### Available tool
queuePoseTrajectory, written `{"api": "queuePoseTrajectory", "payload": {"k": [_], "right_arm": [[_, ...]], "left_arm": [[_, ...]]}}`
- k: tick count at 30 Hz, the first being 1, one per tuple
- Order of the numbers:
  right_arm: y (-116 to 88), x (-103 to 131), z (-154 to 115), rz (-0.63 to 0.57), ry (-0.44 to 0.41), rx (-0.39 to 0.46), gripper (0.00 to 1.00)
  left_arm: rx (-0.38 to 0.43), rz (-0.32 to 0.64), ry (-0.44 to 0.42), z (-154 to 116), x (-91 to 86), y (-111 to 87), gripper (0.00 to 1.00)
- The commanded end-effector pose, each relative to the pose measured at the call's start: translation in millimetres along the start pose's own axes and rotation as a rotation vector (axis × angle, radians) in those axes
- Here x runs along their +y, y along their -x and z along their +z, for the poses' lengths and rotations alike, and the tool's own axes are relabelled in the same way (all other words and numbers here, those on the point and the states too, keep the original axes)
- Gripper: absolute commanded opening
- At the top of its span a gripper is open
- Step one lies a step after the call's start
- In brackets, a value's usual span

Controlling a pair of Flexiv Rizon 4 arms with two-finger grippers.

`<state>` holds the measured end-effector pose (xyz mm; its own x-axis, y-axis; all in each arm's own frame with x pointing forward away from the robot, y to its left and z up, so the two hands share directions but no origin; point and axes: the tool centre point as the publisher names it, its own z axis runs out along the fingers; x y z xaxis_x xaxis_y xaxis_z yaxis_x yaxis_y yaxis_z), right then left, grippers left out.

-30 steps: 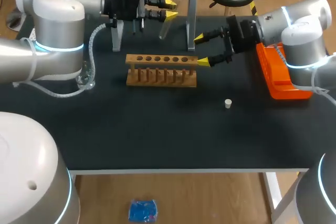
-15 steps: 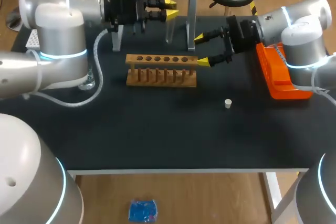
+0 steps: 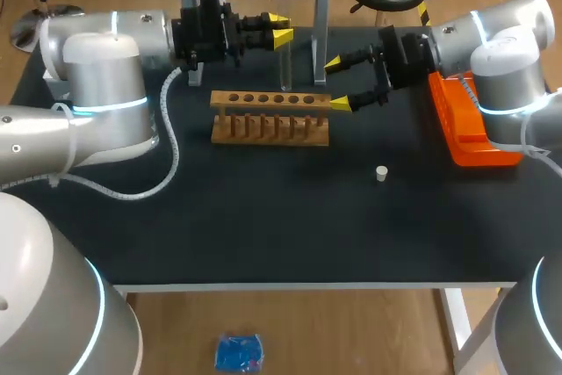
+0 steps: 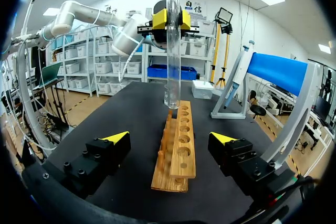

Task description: Invert the test tube, pick up the pipette, mount the tip to pipette, aspirate from beaker and dispense into the tube, eject the tip, return the pipette, and cap with the stopper.

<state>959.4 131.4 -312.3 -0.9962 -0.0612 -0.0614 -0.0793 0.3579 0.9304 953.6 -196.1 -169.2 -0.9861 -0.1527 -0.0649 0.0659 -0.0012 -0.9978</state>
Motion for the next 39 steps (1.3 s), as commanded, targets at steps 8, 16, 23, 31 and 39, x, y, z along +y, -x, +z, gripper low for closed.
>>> {"api": "queuePoseTrajectory", "payload": {"k": [8,16,23,31,39], "right_arm": [[1,0,-1,0.0,-0.002,0.004,1.0],[1,0,-1,0.0,-0.002,0.004,1.0],[1,0,-1,0.0,-0.002,0.004,1.0],[1,0,-1,0.0,-0.002,0.004,1.0],[1,0,-1,0.0,-0.002,0.004,1.0]], "left_arm": [[0.07,-0.085,0.015,-6,14.2,19.9,0.0],[0.064,-0.089,0.004,-6,20.5,25.8,0.0],[0.052,-0.094,0.007,-6,30.3,27.2,0.0],[0.04,-0.092,-0.006,-7,35.9,27.5,0.0],[0.037,-0.093,-0.01,-8,42.5,28.8,0.0]]}}
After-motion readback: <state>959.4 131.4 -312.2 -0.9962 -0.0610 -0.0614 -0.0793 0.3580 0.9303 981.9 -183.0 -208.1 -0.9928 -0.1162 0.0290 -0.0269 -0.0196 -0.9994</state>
